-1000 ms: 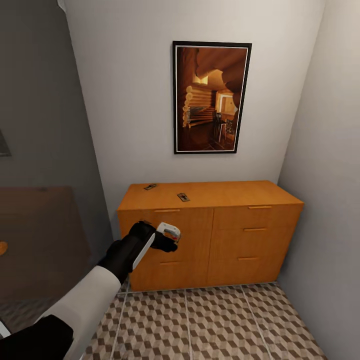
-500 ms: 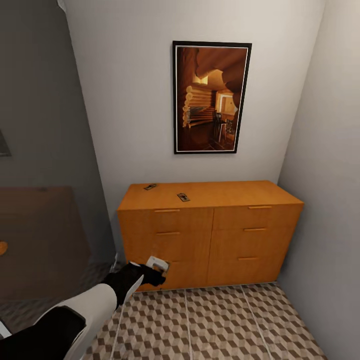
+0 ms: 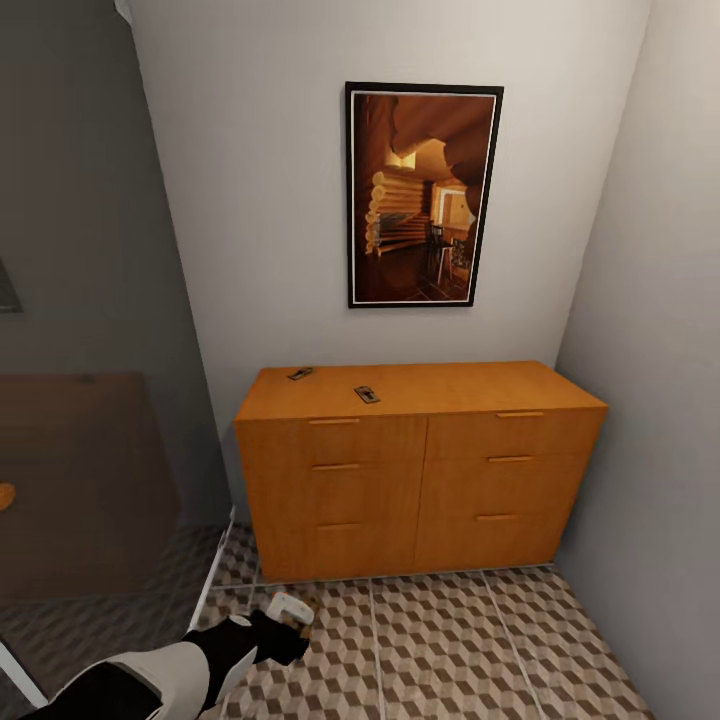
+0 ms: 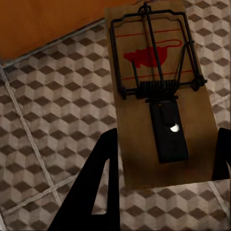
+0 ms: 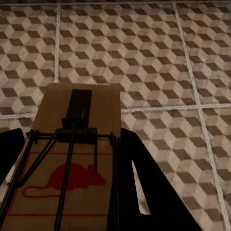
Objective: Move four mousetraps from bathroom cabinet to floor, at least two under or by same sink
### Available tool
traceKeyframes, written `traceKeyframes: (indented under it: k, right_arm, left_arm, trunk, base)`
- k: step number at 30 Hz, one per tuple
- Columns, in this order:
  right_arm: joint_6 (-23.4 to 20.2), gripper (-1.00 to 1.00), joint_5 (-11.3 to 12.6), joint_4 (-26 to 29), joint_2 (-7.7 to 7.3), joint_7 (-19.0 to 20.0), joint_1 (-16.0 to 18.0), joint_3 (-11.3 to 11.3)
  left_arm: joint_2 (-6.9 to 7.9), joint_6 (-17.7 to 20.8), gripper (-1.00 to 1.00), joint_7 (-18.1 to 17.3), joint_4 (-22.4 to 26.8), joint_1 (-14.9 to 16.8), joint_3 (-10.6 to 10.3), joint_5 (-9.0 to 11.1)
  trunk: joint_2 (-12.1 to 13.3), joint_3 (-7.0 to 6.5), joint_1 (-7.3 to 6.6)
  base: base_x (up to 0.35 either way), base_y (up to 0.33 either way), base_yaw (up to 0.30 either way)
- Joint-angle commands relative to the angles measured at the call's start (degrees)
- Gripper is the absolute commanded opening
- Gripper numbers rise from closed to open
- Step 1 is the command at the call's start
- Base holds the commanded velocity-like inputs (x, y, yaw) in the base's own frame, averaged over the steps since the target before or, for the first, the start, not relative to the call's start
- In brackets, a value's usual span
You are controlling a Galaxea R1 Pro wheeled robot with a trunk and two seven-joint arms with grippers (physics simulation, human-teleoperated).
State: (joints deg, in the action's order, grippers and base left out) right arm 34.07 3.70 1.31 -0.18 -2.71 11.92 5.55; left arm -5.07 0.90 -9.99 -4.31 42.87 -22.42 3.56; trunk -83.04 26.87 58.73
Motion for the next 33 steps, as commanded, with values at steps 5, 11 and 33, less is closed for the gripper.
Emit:
traceKeyframes:
  k: [5,11,33]
  right_arm:
    - [0.9,-1.0,0.4,0.7,-0.03,-0.2,0.0,0.5]
    - [1.3,-1.0,0.4,4.0,-0.57,-0.3,0.0,0.5]
    - [-8.4,-1.0,0.3,22.9,-2.68,-0.6,0.0,0.5]
  left_arm:
    - [1.31,-0.9,-1.0,-0.1,-0.2,-2.2,-0.2,0.4]
    - [4.68,-3.0,-1.0,-0.1,-0.2,-4.1,-0.1,0.5]
    - [9.36,-41.1,-1.0,12.5,-0.3,-15.6,0.0,0.9]
  trunk:
    - [0.0,0.06,0.0]
    - [0.0,0.06,0.0]
    - [0.0,0.06,0.0]
  base:
    - [0.0,0.0,0.0]
    - [0.0,0.0,0.0]
    - [0.0,0.0,0.0]
